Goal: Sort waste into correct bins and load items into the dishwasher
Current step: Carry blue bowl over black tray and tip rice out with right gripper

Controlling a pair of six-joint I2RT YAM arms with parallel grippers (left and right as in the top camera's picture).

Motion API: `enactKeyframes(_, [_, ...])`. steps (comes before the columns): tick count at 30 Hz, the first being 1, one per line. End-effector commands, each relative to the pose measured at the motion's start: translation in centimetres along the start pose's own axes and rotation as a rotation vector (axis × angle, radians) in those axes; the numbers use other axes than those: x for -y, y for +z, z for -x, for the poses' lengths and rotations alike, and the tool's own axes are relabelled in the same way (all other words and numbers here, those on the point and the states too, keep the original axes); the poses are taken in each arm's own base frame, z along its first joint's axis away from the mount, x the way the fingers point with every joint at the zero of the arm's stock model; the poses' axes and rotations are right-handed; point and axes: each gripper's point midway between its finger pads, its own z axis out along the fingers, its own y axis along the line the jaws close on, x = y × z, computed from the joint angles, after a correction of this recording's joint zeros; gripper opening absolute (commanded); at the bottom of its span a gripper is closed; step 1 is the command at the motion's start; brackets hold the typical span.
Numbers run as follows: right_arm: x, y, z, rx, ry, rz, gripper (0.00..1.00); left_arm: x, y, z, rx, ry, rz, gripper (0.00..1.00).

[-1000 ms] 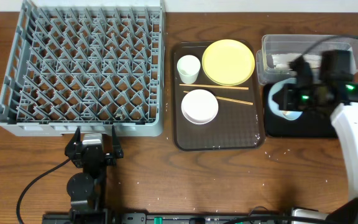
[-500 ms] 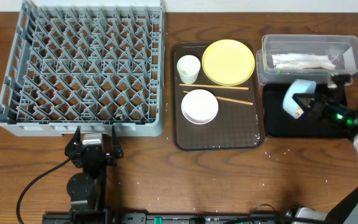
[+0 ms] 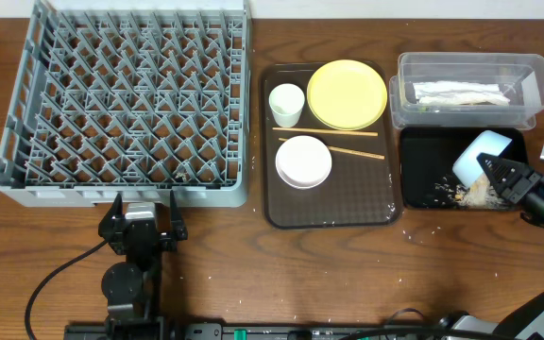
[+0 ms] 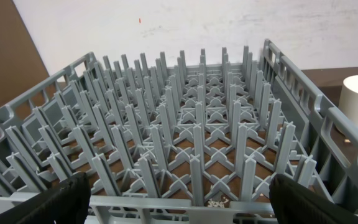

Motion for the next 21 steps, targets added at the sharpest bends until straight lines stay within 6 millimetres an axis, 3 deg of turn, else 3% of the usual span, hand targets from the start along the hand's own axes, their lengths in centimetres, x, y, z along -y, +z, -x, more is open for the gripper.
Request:
enactKeyframes(1, [-1.2,-0.2,0.1,0.01,-0.017,0.06,0.01,-0.2,0.1,-1.8,-0.055,0.007,0.013,0.93])
enactKeyframes(16, [-1.9,1.2,0.8,-0.004,-0.218,0.083,0.01,-0.2,0.1,-1.8,-0.055,0.007,0.013,0.93])
enactKeyframes(21, [-0.6,2.2,-0.1,-0.036,-0.201,0.009,0.01,-0.2,0.1,-1.8,-0.055,0.007,0.013,0.93])
